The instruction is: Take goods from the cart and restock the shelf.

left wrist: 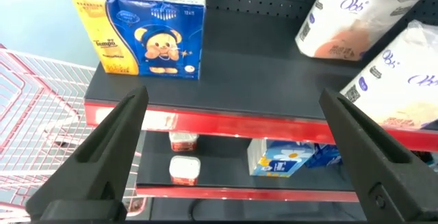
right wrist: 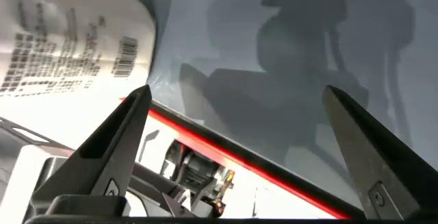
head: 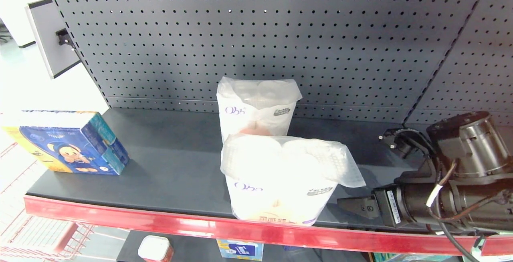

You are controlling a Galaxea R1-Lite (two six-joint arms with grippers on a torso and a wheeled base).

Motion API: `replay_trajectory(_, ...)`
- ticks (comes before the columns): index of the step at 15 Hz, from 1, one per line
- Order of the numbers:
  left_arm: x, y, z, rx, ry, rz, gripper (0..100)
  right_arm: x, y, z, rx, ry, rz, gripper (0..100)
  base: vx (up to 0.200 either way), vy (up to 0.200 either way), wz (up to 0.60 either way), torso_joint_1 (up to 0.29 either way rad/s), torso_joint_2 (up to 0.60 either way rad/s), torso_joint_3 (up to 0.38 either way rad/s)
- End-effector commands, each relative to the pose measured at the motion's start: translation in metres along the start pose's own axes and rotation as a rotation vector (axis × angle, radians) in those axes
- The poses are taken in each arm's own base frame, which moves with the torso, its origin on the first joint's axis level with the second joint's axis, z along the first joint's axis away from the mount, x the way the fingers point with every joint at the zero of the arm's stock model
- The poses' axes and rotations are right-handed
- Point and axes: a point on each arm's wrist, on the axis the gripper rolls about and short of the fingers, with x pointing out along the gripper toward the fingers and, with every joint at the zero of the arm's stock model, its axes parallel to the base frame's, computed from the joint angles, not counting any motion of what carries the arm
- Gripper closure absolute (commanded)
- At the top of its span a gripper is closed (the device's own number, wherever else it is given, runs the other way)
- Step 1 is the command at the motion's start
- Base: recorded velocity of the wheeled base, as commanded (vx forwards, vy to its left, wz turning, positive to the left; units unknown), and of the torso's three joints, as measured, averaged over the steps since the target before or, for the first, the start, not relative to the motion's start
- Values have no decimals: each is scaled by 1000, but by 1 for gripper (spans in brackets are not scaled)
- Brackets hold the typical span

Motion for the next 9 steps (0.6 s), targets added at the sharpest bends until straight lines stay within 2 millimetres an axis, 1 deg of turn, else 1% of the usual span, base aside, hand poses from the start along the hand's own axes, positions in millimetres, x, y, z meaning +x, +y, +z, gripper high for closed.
replay_trajectory(1,4,0,1,-2,13,2,0,5,3,-1,-10,20,-3,0,0,0,0,0,0,0)
replay_trajectory(3,3,0,1,-2,11,2,0,8,3,1,-10,24,-8,0,0,0,0,0,0,0)
replay_trajectory(7,3,0,1,0,6,6,0,20,3,1,-12,51,-49,0,0,0,0,0,0,0)
replay_trajectory(9,3,0,2,1,1,7,0,23,6,6,-19,46,-41,0,0,0,0,0,0,0)
